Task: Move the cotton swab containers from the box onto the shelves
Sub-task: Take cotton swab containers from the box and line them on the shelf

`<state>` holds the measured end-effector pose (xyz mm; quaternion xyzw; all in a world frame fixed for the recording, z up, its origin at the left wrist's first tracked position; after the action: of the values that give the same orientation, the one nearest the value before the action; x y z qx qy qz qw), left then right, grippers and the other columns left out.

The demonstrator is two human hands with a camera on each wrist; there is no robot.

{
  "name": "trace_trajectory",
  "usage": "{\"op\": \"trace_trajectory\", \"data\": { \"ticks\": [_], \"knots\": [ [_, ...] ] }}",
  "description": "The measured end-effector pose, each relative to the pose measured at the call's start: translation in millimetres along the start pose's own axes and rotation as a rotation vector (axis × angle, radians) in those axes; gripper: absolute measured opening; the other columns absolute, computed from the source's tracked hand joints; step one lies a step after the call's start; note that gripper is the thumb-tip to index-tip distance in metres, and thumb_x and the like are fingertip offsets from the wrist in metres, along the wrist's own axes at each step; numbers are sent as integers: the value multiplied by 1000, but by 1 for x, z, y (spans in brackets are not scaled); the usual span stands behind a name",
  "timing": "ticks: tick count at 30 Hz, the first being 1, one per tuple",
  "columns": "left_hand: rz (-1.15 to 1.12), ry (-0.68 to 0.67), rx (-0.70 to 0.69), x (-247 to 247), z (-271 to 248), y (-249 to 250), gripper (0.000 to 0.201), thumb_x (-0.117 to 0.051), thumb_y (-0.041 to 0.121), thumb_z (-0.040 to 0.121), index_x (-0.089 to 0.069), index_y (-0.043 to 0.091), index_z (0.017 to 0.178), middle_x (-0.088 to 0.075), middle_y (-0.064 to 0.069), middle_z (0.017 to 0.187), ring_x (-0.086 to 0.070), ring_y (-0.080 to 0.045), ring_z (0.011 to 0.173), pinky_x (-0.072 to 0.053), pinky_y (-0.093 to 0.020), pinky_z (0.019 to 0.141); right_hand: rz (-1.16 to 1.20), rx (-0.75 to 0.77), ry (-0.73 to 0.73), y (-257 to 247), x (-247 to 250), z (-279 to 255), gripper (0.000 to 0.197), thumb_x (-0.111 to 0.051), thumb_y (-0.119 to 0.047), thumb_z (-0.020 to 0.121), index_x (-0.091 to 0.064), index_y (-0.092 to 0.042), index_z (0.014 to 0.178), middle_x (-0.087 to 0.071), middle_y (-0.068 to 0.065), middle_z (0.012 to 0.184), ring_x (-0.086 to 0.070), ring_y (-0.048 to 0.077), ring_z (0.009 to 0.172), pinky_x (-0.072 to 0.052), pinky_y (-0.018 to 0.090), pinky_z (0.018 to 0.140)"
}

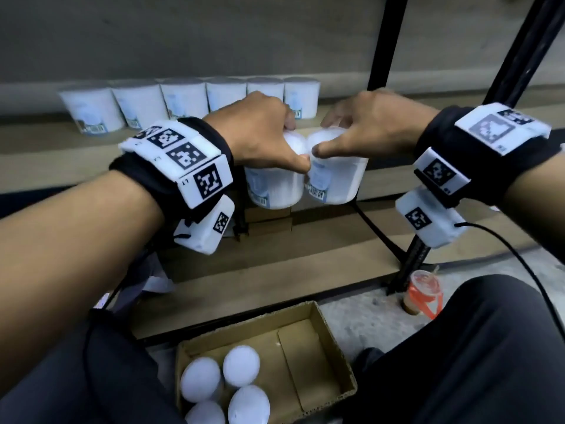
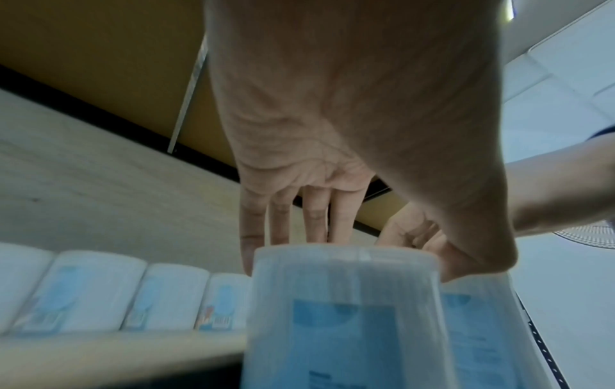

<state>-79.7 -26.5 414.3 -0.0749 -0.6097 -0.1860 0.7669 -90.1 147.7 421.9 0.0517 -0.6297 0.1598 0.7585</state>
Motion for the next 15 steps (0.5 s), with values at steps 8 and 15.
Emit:
{"op": "trace_trajectory", "data": {
  "ticks": [8, 15],
  "knots": [
    [15, 23, 39, 28, 17, 7, 58, -63, 65, 62, -73, 22, 100, -71, -4, 101, -63, -26, 95, -56, -42, 82, -53, -14, -7, -2, 30, 22, 59, -53, -71, 75, -72, -23, 103, -69, 0, 108, -60, 24, 100, -52, 43, 91],
    [-4, 28, 44, 33, 33, 0, 52, -66, 61, 68, -72, 25, 104, -68, 0, 99, -62, -23, 89, -56, -37, 78, -74, -37, -4, 0, 35, 40, 55, -54, -67, 83, -70, -24, 113, -63, 1, 123, -50, 26, 121, -44, 42, 102]
  ]
}}
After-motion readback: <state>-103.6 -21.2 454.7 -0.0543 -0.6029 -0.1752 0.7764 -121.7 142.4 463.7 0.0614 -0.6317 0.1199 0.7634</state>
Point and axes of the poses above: each hand's wrist, its own z-axis towards the middle knuckle, its own x-axis out of the back of the hand, y = z × x, the point moved 3 cm from there along z, towards the middle knuckle
